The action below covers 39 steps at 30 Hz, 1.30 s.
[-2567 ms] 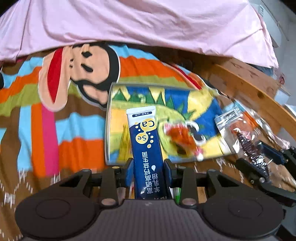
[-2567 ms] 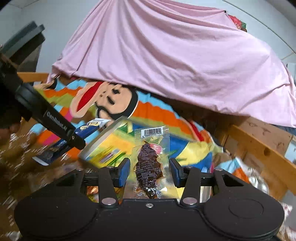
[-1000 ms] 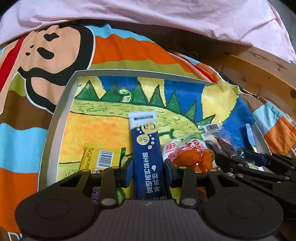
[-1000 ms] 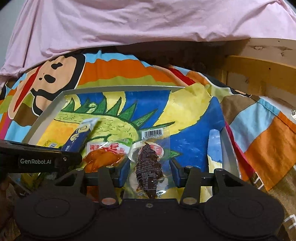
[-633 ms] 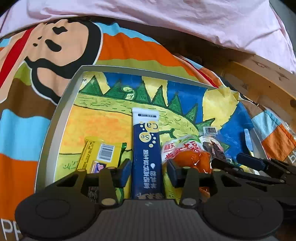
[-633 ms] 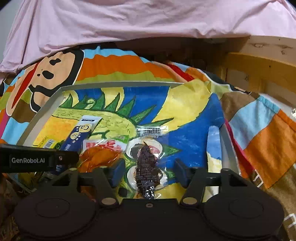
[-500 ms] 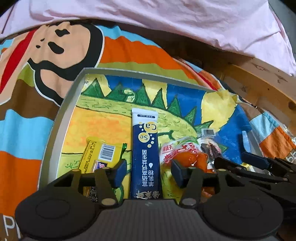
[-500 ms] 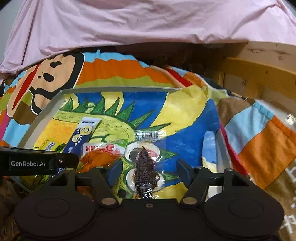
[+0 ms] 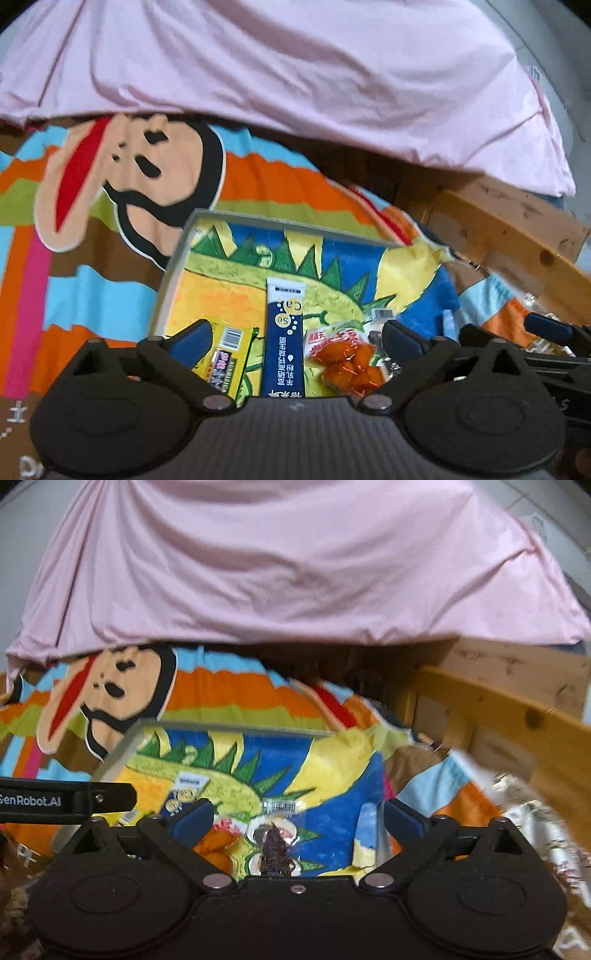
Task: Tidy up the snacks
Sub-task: 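Withdraw both tools from the tray toward the remaining snacks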
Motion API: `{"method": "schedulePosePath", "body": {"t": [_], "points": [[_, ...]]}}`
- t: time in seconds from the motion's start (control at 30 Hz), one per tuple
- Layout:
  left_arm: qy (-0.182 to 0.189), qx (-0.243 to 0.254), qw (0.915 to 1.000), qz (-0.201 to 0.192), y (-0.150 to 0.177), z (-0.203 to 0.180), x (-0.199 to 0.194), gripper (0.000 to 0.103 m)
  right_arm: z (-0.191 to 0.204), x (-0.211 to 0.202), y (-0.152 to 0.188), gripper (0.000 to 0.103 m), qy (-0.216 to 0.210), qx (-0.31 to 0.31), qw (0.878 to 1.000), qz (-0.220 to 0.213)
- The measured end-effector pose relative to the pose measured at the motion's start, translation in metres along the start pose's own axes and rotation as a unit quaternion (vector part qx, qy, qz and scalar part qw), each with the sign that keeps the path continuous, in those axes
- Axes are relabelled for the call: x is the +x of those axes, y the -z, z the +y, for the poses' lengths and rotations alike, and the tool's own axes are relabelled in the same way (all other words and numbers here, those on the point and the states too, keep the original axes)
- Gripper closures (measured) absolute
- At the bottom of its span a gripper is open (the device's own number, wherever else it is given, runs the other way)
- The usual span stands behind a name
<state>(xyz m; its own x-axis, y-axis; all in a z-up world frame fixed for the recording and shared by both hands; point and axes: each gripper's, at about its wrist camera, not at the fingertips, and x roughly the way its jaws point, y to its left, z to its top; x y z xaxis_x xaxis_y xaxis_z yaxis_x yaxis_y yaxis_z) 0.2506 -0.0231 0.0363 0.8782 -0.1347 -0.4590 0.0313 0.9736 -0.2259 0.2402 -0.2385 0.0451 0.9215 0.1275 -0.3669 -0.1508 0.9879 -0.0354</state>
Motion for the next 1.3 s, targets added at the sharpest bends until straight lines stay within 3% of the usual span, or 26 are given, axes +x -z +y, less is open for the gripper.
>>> {"method": "schedulePosePath", "body": {"t": [0.3, 0.67, 1.03, 1.3], "points": [[-0.007, 0.009, 0.9995, -0.031, 0.006, -0.001, -0.078, 0.001, 0.003, -0.090, -0.004, 0.001, 0.001, 0.006, 0.999, -0.035], [-0.018, 0.040, 0.9982, -0.042, 0.049, 0.000, -0.166, 0.001, 0.018, -0.176, 0.031, 0.001, 0.003, 0.008, 0.999, -0.037], [-0.043, 0.087, 0.9938, -0.055, 0.092, -0.006, -0.204, 0.001, 0.035, -0.218, 0.076, 0.001, 0.000, -0.002, 1.000, 0.000], [-0.050, 0.119, 0.9916, -0.011, 0.121, -0.005, -0.205, 0.001, 0.034, -0.226, 0.099, 0.001, 0.008, 0.009, 0.999, 0.044]]}}
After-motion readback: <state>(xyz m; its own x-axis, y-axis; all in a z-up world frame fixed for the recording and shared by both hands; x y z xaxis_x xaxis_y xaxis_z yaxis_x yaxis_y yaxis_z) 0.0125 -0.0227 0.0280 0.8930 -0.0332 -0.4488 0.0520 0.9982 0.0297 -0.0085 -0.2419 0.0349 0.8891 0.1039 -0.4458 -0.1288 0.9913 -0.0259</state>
